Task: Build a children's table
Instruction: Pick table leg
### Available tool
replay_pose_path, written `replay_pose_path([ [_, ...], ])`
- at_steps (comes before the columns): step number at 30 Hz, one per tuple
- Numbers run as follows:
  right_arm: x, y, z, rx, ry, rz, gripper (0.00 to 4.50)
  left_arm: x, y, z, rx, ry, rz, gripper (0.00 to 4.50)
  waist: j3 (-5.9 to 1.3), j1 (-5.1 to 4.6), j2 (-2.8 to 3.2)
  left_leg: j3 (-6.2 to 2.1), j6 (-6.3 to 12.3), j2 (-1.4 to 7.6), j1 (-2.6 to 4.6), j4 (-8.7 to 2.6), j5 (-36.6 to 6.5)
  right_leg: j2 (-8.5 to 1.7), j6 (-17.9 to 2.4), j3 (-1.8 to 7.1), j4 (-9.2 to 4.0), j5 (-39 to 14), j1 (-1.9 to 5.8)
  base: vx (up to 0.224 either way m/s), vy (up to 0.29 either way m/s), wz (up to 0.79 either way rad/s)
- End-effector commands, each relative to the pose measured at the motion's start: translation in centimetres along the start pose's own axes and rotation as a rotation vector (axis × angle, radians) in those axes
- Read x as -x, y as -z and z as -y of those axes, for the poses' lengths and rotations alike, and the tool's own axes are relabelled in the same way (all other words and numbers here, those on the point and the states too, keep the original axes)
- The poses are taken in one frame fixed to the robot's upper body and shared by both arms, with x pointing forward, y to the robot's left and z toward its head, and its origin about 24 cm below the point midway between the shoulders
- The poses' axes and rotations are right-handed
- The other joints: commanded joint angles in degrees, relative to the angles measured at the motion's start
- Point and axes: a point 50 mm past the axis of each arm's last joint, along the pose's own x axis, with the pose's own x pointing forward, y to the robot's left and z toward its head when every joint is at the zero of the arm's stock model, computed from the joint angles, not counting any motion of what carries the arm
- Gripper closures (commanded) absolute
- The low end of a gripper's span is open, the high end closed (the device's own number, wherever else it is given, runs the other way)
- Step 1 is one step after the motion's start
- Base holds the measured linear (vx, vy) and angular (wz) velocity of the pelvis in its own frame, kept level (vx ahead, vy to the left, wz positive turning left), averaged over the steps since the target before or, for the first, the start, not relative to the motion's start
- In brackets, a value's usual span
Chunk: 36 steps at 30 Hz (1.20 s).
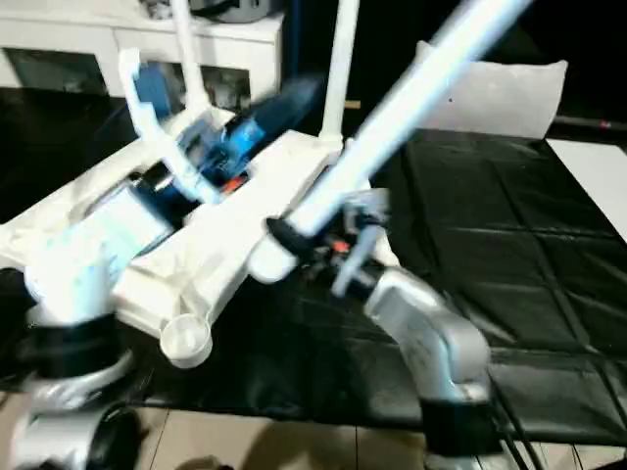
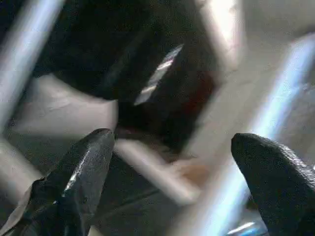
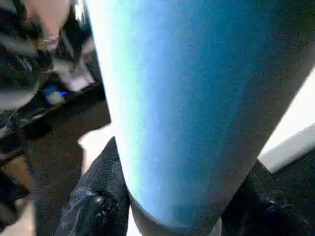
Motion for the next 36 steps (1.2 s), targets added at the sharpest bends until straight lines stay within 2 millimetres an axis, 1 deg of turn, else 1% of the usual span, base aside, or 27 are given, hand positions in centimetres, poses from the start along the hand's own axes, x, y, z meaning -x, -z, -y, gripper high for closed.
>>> replay_pose_path([
  [1, 0.9, -0.7, 0.1, 0.112, 0.145, 0.02, 2.6, 1.7, 1.0, -0.8, -0.152, -0.138, -0.106, 0.16, -4.47, 0.02, 1.6, -2.67, -0.68, 4.91, 0.58, -4.69, -5.8, -6.86, -1.8, 4.31, -4.82, -15.7, 2.96, 0.0, 0.0, 0.0],
  [3, 1.5, -0.5, 0.3, 0.151, 0.247, -0.006, 2.6, 3.8, 2.2, -1.8, -0.304, -0.269, -0.195, 0.16, -4.44, -0.8, 1.32, -2.52, -1.02, 4.95, 0.54, -4.88, -5.4, -6.64, -3.3, 4.48, -4.08, -12.7, 3.12, 0.0, 0.0, 0.0],
  [7, 2.0, -0.5, 0.1, 0.178, 0.301, 0.001, 2.6, 5.7, 3.1, -2.4, -0.323, -0.425, -0.17, 0.16, -4.06, -0.9, 1.68, -2.09, -0.64, 4.67, 0.89, -4.82, -8.8, -6.7, -3.0, 4.46, -5.46, -19.3, 2.78, 0.0, 0.0, 0.0],
  [9, 2.4, -0.9, 0.3, 0.245, 0.353, 0.035, 2.6, 6.7, 3.9, -2.3, -0.306, -0.478, -0.184, 0.16, -3.76, -0.92, 1.12, -2.27, -0.91, 4.93, 0.66, -5.02, -10.3, -7.03, -2.8, 4.36, -5.61, -22.2, 2.82, 0.0, 0.0, 0.0],
  [10, 2.6, -0.7, 0.4, 0.204, 0.348, 0.035, 2.6, 7.0, 4.2, -2.3, -0.325, -0.501, -0.192, 0.16, -3.57, -1.07, 0.82, -2.0, -0.49, 4.51, 1.1, -4.99, -12.3, -6.89, -1.6, 4.44, -6.2, -25.8, 2.41, 0.0, 0.0, 0.0],
  [11, 2.9, -0.5, 0.5, 0.167, 0.357, 0.037, 2.6, 7.3, 4.5, -2.2, -0.351, -0.521, -0.206, 0.16, -3.56, -1.1, 0.51, -1.93, -0.03, 4.28, 1.01, -4.9, -12.6, -7.28, -1.3, 4.64, -6.25, -27.5, 2.58, 0.0, 0.0, 0.0],
  [14, 3.2, 0.0, 1.1, 0.224, 0.451, 0.002, 2.6, 7.8, 5.2, -1.9, -0.366, -0.554, -0.214, 0.16, -3.25, -0.08, 0.34, -1.72, 2.13, 3.65, 0.37, -3.97, -10.3, -10.06, -1.0, 6.4, -7.32, -36.0, 3.07, 0.0, 0.0, 0.0],
  [15, 3.2, 0.3, 1.0, 0.195, 0.437, -0.018, 2.6, 7.8, 5.4, -1.9, -0.367, -0.558, -0.218, 0.16, -3.24, 0.6, 0.06, -2.01, 3.43, 3.66, 0.28, -2.66, -8.8, -12.25, -1.5, 7.86, -7.97, -39.3, 3.38, -0.021, 0.051, 0.02],
  [16, 3.2, 0.3, 0.9, 0.189, 0.434, -0.021, 2.6, 7.9, 5.4, -1.8, -0.367, -0.559, -0.218, 0.16, -3.3, 1.07, -0.01, -2.28, 4.19, 3.7, 0.15, -1.68, -8.0, -13.69, -1.8, 8.88, -8.37, -40.9, 3.49, -0.021, 0.051, 0.02],
  [17, 3.2, 0.4, 0.9, 0.174, 0.43, -0.023, 2.6, 7.9, 5.6, -1.8, -0.368, -0.568, -0.214, 0.16, -3.19, 1.53, 0.0, -3.19, 4.92, 4.16, -0.14, -0.46, -6.9, -15.67, -2.8, 9.95, -8.89, -42.5, 3.63, -0.02, 0.081, -0.01],
  [18, 3.2, 0.6, 0.7, 0.154, 0.423, -0.023, 2.6, 8.0, 5.7, -1.7, -0.357, -0.577, -0.21, 0.16, -3.08, 1.68, 0.29, -3.89, 5.03, 4.57, -0.62, 0.0, -6.5, -16.31, -4.4, 10.17, -9.07, -41.9, 3.88, 0.0, 0.0, 0.0],
  [20, 3.2, 1.1, 0.4, 0.139, 0.41, -0.038, 2.6, 8.1, 6.1, -1.6, -0.343, -0.6, -0.203, 0.16, -3.16, 1.58, 1.13, -3.98, 5.15, 5.21, 0.01, -0.92, -7.5, -14.99, -7.5, 9.2, -8.6, -36.9, 3.64, -0.016, 0.118, 0.01],
  [21, 3.2, 1.2, 0.4, 0.159, 0.415, -0.049, 2.6, 8.1, 6.1, -1.6, -0.35, -0.598, -0.211, 0.16, -3.08, 1.0, 1.52, -3.41, 5.1, 5.27, 0.83, -2.35, -9.4, -12.81, -8.8, 7.85, -7.76, -32.2, 3.11, -0.021, 0.203, 0.04],
  [22, 3.1, 1.4, 0.4, 0.17, 0.42, -0.059, 2.6, 8.1, 6.2, -1.6, -0.359, -0.597, -0.218, 0.16, -3.56, 0.29, 1.84, -2.55, 4.92, 4.78, 1.54, -3.66, -10.1, -10.44, -9.2, 6.26, -6.27, -25.5, 2.99, -0.013, 0.144, 0.03],
  [23, 3.1, 1.6, 0.3, 0.173, 0.424, -0.063, 2.6, 8.1, 6.2, -1.5, -0.362, -0.598, -0.221, 0.16, -3.46, -0.55, 1.86, -2.12, 4.99, 4.43, 1.47, -4.58, -10.6, -9.01, -8.7, 5.35, -5.46, -22.7, 2.82, -0.028, 0.164, 0.0],
  [24, 3.0, 1.7, 0.3, 0.162, 0.425, -0.061, 2.6, 8.0, 6.3, -1.5, -0.35, -0.601, -0.213, 0.16, -3.5, -1.6, 2.18, -0.98, 4.36, 3.64, 2.65, -6.11, -13.6, -6.36, -7.1, 3.38, -3.94, -19.6, 1.55, -0.052, 0.181, 0.07],
  [25, 3.0, 1.8, 0.2, 0.166, 0.419, -0.069, 2.6, 8.0, 6.3, -1.5, -0.352, -0.602, -0.213, 0.16, -3.06, -2.99, 2.13, 0.3, 2.45, 3.13, 3.16, -8.16, -20.0, -3.87, -5.3, 1.36, -2.23, -18.5, 0.25, -0.052, 0.181, 0.07],
  [26, 3.0, 1.8, 0.2, 0.169, 0.418, -0.074, 2.6, 8.0, 6.3, -1.5, -0.355, -0.602, -0.214, 0.16, -2.84, -3.72, 1.96, 0.8, 0.96, 3.03, 2.84, -9.16, -24.3, -3.12, -4.1, 0.44, -1.4, -18.1, 0.27, -0.059, 0.171, 0.09],
  [28, 3.1, 1.9, 0.4, 0.168, 0.433, -0.08, 2.6, 8.0, 6.3, -1.6, -0.36, -0.604, -0.221, 0.16, -2.53, -5.3, 1.66, 2.28, -5.76, 3.09, 1.17, -12.89, -37.1, -2.54, -1.0, -1.46, 3.14, -14.6, 1.55, -0.073, 0.141, 0.1],
  [29, 3.1, 1.8, 0.5, 0.166, 0.438, -0.079, 2.6, 8.0, 6.4, -1.6, -0.363, -0.607, -0.226, 0.16, -2.54, -5.44, 1.48, 2.66, -6.97, 3.08, 0.28, -13.62, -39.4, -2.72, -0.6, -1.54, 3.95, -14.6, 2.48, -0.113, 0.091, 0.12],
  [30, 3.1, 1.8, 0.6, 0.163, 0.438, -0.08, 2.6, 8.0, 6.4, -1.6, -0.359, -0.618, -0.222, 0.16, -2.78, -4.54, 1.49, 4.18, -9.43, 2.53, -1.34, -15.0, -42.3, -3.19, -0.5, -0.78, 5.76, -17.5, 4.5, -0.082, 0.041, 0.09],
  [31, 3.1, 1.8, 0.6, 0.163, 0.438, -0.08, 2.6, 8.0, 6.4, -1.6, -0.359, -0.619, -0.222, 0.16, -2.93, -4.72, -0.24, 3.46, -10.68, 1.39, 0.69, -8.63, -34.1, -9.35, -2.0, 3.52, -1.63, -30.2, 1.55, -0.082, 0.041, 0.09],
  [32, 3.1, 1.8, 0.6, 0.163, 0.438, -0.082, 2.6, 8.1, 6.4, -1.6, -0.352, -0.628, -0.219, 0.16, -3.08, -3.98, -1.63, -1.02, -6.78, 0.29, 4.28, 4.33, -22.2, -18.08, -1.6, 8.07, -9.57, -39.3, -1.74, -0.017, 0.052, 0.01],
  [33, 3.1, 1.7, 0.8, 0.161, 0.437, -0.082, 2.6, 8.1, 6.6, -1.5, -0.362, -0.621, -0.232, 0.16, -2.57, -6.4, -1.13, -7.93, -2.58, -0.25, 1.09, 10.69, -5.2, -20.25, -1.4, 9.14, -10.93, -48.3, -0.33, 0.017, 0.108, -0.29],
  [34, 3.1, 1.6, 0.8, 0.161, 0.437, -0.082, 2.6, 8.2, 6.7, -1.4, -0.365, -0.617, -0.238, 0.16, -1.28, -7.16, 0.08, -10.49, -5.3, 0.85, 0.5, 10.64, -5.8, -19.46, -2.4, 4.39, -9.88, -50.1, 1.56, 0.017, 0.108, -0.29],
  [35, 3.1, 1.6, 0.8, 0.16, 0.437, -0.082, 2.6, 8.2, 6.7, -1.4, -0.369, -0.612, -0.244, 0.16, -1.21, -7.94, 0.53, -10.58, -7.05, 0.63, 0.94, 7.72, -11.9, -15.66, -1.2, 0.14, -7.92, -48.8, 2.21, -0.037, 0.162, -0.25],
  [36, 3.0, 1.6, 0.8, 0.151, 0.432, -0.083, 2.6, 8.2, 6.8, -1.4, -0.37, -0.615, -0.246, 0.16, 0.75, -11.11, 4.45, -13.35, -13.95, 1.56, -0.1, -7.16, -54.7, -3.73, 2.8, -4.57, 0.55, -30.1, 1.69, -0.131, 0.156, 0.05],
])
